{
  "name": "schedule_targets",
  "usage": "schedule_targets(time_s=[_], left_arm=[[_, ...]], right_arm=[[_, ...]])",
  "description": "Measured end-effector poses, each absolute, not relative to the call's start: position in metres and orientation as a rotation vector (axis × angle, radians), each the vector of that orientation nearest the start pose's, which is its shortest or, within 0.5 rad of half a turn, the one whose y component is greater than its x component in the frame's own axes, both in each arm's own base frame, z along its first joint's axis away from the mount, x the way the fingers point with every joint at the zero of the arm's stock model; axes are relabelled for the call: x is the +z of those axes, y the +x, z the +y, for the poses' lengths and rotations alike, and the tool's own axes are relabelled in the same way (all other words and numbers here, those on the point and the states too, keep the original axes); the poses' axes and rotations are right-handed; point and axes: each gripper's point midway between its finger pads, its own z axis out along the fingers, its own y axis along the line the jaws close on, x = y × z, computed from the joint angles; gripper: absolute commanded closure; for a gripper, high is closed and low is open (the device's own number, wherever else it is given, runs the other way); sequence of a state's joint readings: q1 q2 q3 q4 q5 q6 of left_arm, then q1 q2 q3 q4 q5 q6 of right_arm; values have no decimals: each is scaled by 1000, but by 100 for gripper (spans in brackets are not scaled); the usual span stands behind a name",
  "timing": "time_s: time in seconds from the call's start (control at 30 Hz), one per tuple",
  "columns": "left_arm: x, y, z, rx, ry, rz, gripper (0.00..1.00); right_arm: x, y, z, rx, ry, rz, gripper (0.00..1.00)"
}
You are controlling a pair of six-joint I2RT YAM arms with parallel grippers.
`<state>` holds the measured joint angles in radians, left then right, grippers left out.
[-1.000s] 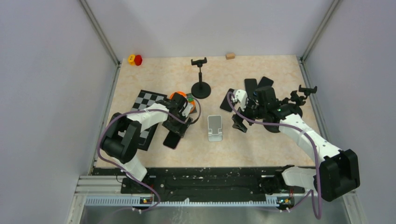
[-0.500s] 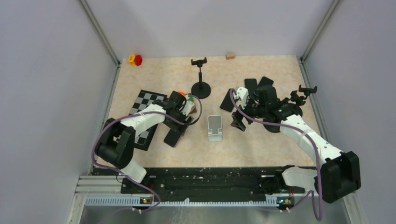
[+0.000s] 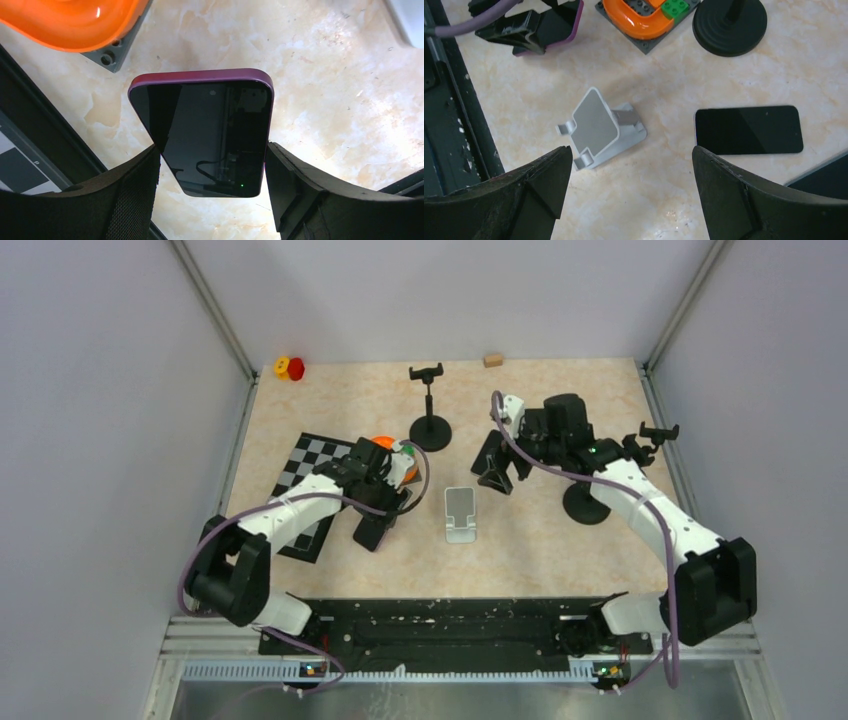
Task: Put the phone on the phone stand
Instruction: Pick up the phone at the center of the board.
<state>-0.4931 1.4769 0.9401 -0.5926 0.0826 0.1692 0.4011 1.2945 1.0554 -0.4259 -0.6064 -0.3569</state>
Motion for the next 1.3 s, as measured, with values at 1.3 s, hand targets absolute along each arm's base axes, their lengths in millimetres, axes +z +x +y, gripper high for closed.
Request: schedule_targets(time_s=[1.3], left_arm=[[128,284,-168,-261,881,2210,100]], right_arm=[[188,333,345,1261,-1017,2001,20]])
